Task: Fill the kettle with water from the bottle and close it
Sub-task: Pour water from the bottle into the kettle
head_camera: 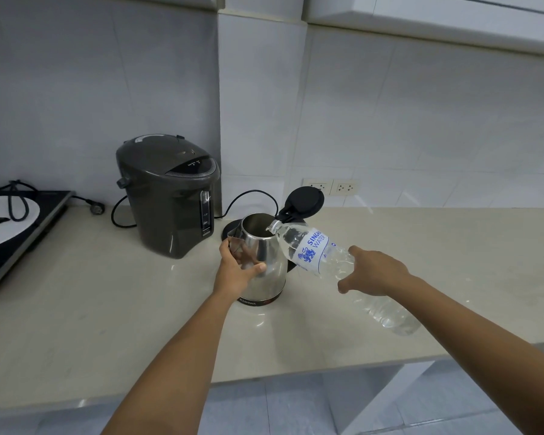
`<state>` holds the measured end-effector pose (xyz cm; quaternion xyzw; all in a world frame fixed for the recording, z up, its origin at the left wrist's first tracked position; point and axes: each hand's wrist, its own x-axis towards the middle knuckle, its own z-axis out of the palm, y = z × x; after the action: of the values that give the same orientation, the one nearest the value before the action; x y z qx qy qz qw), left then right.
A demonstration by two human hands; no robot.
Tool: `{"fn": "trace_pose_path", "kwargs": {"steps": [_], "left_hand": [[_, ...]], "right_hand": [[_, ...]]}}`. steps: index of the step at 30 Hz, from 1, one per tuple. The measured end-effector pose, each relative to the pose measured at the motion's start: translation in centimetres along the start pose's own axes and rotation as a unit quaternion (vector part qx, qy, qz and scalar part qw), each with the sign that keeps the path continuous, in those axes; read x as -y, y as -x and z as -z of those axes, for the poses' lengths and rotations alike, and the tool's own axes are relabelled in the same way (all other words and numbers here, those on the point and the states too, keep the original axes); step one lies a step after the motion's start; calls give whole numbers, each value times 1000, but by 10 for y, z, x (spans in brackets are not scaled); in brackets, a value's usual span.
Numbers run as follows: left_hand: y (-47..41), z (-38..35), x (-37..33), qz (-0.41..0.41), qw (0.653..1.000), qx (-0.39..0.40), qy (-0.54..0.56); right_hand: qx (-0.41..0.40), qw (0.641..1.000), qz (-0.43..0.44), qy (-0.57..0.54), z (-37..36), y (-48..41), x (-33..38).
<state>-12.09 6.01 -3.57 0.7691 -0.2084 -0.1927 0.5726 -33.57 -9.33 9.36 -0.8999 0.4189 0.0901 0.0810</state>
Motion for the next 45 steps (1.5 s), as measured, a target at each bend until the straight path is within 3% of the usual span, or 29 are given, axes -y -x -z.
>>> {"fn": "trace_pose_path", "kwargs": {"steps": [45], "left_hand": [[1, -1, 1, -8, 1000, -8, 6]], "right_hand": [[-1, 999, 2, 34, 9, 1, 1]]}}
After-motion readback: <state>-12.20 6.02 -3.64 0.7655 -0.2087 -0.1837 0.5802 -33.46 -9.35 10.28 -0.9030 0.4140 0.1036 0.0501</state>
